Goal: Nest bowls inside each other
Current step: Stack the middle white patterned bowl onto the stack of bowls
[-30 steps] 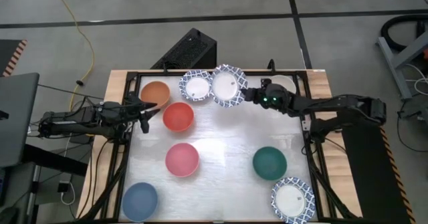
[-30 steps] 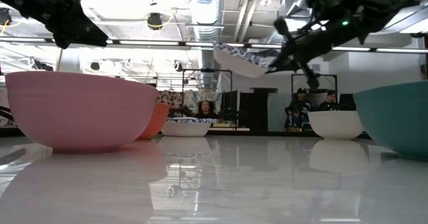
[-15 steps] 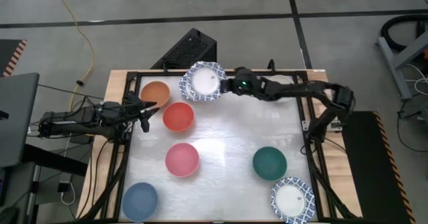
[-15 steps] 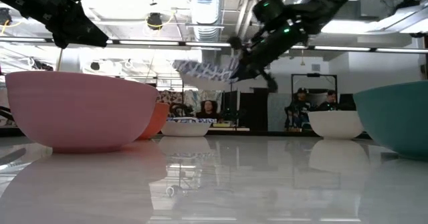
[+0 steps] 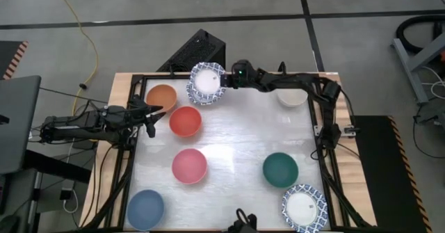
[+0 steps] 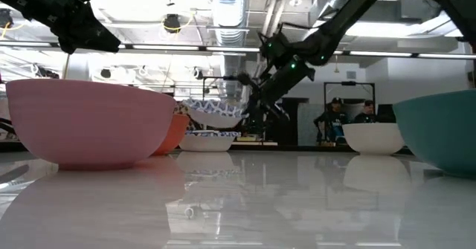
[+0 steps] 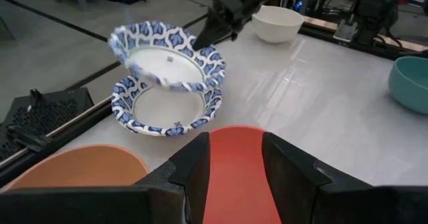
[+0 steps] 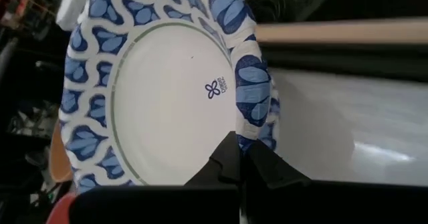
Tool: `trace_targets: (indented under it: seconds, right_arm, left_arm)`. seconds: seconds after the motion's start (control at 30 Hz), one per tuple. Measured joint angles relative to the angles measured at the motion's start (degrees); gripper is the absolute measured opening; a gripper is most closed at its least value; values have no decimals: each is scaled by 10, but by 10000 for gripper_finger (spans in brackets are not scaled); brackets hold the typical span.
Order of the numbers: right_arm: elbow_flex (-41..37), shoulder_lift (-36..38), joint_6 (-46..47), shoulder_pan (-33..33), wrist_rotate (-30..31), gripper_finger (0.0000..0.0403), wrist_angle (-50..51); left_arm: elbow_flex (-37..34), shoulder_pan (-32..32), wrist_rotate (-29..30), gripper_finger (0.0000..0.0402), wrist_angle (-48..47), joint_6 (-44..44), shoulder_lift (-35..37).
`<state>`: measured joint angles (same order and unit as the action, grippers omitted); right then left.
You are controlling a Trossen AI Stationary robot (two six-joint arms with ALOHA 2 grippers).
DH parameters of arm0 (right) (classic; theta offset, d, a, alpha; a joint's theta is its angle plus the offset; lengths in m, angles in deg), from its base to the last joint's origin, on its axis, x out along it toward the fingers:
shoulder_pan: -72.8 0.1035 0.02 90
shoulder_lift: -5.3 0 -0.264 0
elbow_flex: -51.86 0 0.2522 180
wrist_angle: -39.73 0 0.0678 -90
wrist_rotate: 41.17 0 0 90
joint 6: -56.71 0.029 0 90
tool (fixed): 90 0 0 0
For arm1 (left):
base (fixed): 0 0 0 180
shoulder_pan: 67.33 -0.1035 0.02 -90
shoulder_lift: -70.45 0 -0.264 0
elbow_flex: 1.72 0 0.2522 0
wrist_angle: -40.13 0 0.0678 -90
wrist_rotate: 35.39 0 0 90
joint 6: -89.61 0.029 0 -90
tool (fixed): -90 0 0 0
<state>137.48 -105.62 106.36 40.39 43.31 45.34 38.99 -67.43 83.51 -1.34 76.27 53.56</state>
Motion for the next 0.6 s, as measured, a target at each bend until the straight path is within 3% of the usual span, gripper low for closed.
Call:
trace_targets:
  seconds: [0.6]
  right_arm:
    - [24,-25,-15,2,-14,15,-7]
  left_arm:
    - [0,0,4,126,1,-7,0]
